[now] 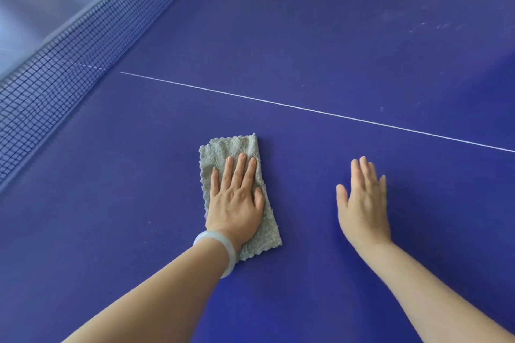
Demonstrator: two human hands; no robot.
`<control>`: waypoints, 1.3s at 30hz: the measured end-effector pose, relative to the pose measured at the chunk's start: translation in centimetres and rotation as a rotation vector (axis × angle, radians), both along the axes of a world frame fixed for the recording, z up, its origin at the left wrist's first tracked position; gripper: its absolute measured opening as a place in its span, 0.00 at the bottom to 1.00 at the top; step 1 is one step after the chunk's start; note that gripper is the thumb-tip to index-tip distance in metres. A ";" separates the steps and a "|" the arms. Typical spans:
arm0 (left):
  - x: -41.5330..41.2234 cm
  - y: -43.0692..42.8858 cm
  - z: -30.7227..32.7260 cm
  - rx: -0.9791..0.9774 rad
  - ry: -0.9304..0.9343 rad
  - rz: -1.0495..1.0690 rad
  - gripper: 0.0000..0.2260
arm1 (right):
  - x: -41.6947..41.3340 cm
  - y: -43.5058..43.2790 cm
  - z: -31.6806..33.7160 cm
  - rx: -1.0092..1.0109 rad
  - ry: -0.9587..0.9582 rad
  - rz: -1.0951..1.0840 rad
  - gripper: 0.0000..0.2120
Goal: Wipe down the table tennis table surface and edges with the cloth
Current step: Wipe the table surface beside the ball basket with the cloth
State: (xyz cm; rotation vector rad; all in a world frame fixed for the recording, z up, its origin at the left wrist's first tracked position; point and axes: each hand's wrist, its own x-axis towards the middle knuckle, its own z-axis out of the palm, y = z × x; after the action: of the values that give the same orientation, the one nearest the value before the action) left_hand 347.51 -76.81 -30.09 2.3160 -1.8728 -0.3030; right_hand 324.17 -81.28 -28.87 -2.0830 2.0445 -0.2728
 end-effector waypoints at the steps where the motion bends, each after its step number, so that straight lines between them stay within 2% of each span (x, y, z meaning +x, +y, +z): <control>1: -0.1 0.0 -0.1 -0.004 -0.002 -0.002 0.29 | 2.0 2.1 -0.2 0.010 -0.010 0.047 0.29; 5: -0.2 -0.1 -0.2 -0.012 0.009 -0.012 0.29 | 7.3 6.1 -1.8 0.039 0.056 -0.056 0.30; 10: -0.6 1.2 0.0 -0.004 0.021 -0.039 0.27 | 7.7 6.1 -2.1 0.068 0.092 -0.066 0.30; 12: -1.9 4.2 0.2 -0.048 0.062 -0.133 0.27 | 7.3 5.9 -2.0 0.066 0.085 -0.066 0.29; 15: -2.6 12.7 0.2 -0.063 0.100 -0.392 0.27 | 7.1 5.9 -1.7 0.067 0.063 -0.074 0.29; 18: 2.5 16.2 0.0 -0.042 0.041 -0.535 0.28 | 7.2 5.8 -1.8 0.052 0.075 -0.072 0.29; 20: 6.1 15.0 0.3 -0.053 -0.032 -0.399 0.27 | 7.1 6.0 -1.8 0.044 0.092 -0.070 0.29; 23: 9.2 11.7 0.9 0.003 -0.006 0.102 0.26 | 7.4 6.0 -1.8 0.022 0.099 -0.072 0.29; 25: 7.6 10.9 0.7 0.014 0.029 0.290 0.27 | 7.6 6.0 -2.1 0.012 0.103 -0.076 0.29; 27: 2.9 12.1 0.5 -0.025 0.038 0.244 0.28 | 7.7 6.0 -2.1 0.007 0.100 -0.074 0.30; 29: -3.1 15.4 0.1 -0.096 0.060 0.000 0.29 | 7.6 6.0 -2.0 0.007 0.082 -0.071 0.30; 31: -7.0 19.9 0.1 -0.070 0.095 -0.287 0.30 | 7.4 6.1 -2.0 0.006 0.066 -0.063 0.30; 34: -3.7 22.8 -0.2 -0.068 0.044 -0.495 0.30 | 7.1 6.1 -2.2 -0.002 0.069 -0.044 0.30; 36: 1.3 22.7 0.0 -0.045 0.002 -0.411 0.29 | 7.1 6.1 -2.2 0.005 0.095 -0.038 0.30; 39: 8.4 20.6 0.4 -0.006 -0.047 -0.031 0.28 | 7.6 6.4 -2.2 0.013 0.151 -0.034 0.31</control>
State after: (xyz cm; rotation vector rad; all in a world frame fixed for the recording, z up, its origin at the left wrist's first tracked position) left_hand 355.92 -56.23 -29.72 2.3116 -1.9309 -0.2478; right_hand 331.73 -74.86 -31.11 -2.1218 2.1619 -0.1099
